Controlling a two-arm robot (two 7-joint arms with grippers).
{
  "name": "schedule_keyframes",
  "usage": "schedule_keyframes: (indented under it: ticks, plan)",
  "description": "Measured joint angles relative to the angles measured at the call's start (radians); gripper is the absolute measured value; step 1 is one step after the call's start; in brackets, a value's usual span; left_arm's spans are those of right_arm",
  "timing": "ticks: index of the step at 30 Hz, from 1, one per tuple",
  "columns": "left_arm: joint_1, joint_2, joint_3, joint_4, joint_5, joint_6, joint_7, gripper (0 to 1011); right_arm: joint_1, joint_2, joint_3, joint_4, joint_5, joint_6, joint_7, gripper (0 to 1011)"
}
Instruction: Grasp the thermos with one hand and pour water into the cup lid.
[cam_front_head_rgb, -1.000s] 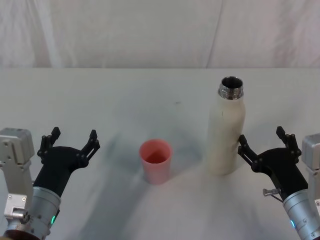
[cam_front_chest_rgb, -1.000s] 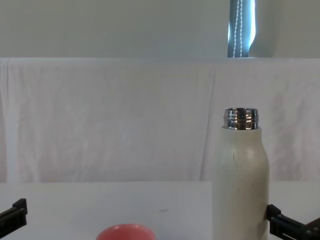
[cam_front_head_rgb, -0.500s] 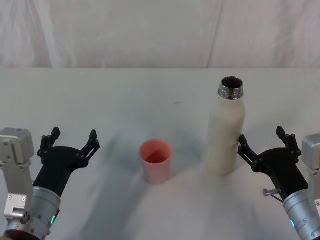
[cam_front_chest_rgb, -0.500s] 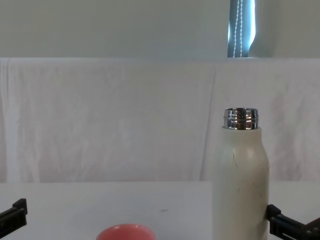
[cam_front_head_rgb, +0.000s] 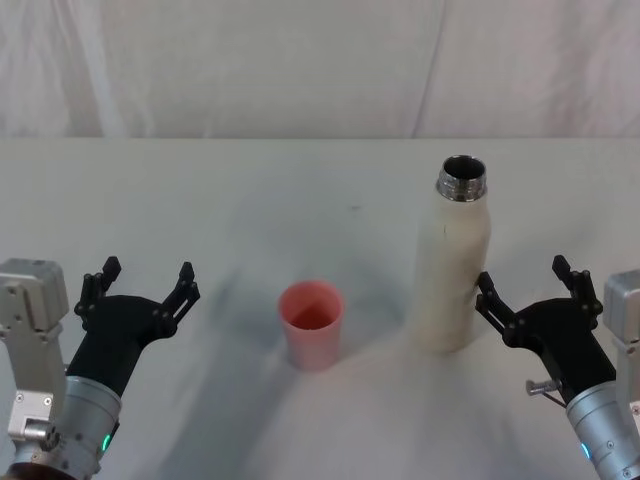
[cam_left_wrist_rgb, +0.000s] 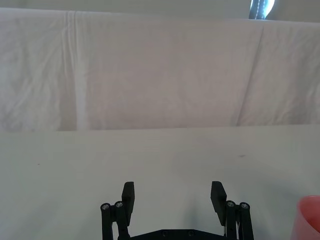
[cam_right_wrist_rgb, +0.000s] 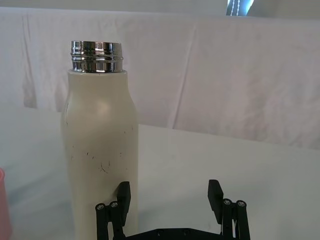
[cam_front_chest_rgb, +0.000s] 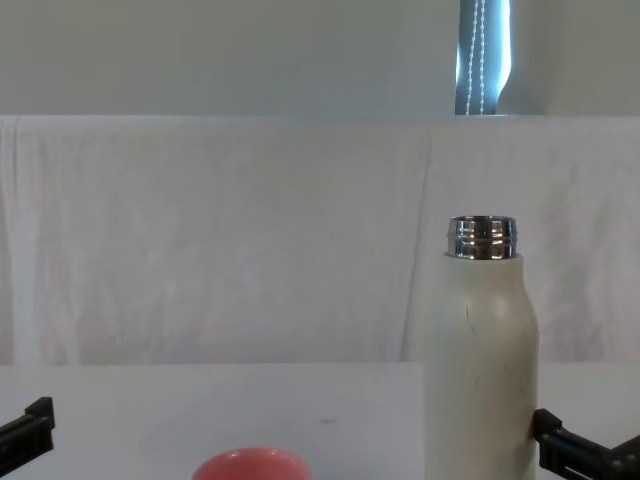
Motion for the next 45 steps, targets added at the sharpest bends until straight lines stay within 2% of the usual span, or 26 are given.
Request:
schedule_keyframes:
  ticks: [14,30,45]
  plan:
    - [0.0,0.0,0.0,0.0,0.0,0.0,0.0,1001,0.0,0.0,0.0,0.0,0.0,0.0,0.0,1000]
    - [0.0,0.0,0.0,0.0,0.0,0.0,0.0,1001,-0.067,-0.008,0.057,-0.045,0.0,-0.004,0.053,1000]
    - [0.0,0.0,0.0,0.0,0.0,0.0,0.0,1001,-0.108,-0.012,0.04,-0.08,-0.032,-0.038,0.131,1000]
